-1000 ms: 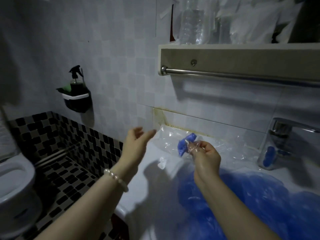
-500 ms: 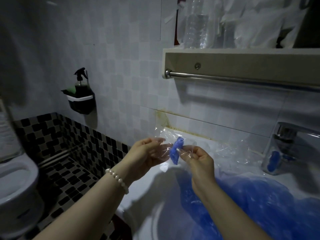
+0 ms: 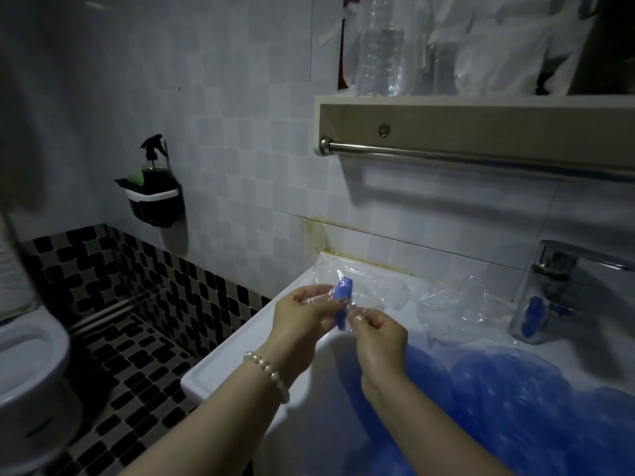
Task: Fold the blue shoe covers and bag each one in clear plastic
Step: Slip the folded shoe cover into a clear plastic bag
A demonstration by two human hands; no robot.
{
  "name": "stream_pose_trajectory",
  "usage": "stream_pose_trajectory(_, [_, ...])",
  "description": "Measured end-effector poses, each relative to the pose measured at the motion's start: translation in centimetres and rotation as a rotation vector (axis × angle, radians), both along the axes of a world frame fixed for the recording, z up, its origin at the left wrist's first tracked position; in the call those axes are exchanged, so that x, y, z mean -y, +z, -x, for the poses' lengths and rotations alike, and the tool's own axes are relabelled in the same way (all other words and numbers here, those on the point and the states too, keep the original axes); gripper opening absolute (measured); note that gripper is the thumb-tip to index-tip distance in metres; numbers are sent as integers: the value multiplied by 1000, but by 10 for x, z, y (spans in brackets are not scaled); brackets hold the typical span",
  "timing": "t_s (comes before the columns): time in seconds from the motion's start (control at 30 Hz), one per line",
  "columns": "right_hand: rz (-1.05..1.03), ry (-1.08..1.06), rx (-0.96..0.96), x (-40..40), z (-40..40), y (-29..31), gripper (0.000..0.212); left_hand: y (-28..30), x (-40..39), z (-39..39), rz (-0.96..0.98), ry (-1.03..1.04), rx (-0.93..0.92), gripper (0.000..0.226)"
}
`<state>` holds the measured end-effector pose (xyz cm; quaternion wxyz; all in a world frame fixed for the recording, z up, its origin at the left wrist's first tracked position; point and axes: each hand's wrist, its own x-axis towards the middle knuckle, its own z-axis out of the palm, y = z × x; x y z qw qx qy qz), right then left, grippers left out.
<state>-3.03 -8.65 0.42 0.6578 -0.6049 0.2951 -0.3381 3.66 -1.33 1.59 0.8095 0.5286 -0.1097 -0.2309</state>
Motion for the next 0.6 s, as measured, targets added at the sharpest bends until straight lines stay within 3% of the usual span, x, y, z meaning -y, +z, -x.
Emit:
stream_pose_trajectory(0.1, [-63, 108, 49, -6, -1, 0, 13, 6, -3, -3, 15, 108, -45, 47])
stream_pose_trajectory(0.27, [24, 413, 57, -13, 0, -1, 31, 3, -5, -7, 80, 181, -151, 61])
stream_pose_trajectory(0.37, [-89, 586, 156, -13, -2, -4, 36, -1, -5, -7, 151, 167, -175, 49])
stream_pose_trajectory(0.47, [-95, 706, 139, -12, -3, -7, 41, 0, -8, -8, 141, 117, -161, 21])
stream_pose_trajectory(0.53, [-121, 621, 124, -13, -3, -5, 43, 1, -13, -11, 126, 76, -177, 15])
stream_pose_trajectory(0.6, [-184, 362, 78, -9, -3, -6, 29, 2, -19, -18, 108, 47, -183, 16])
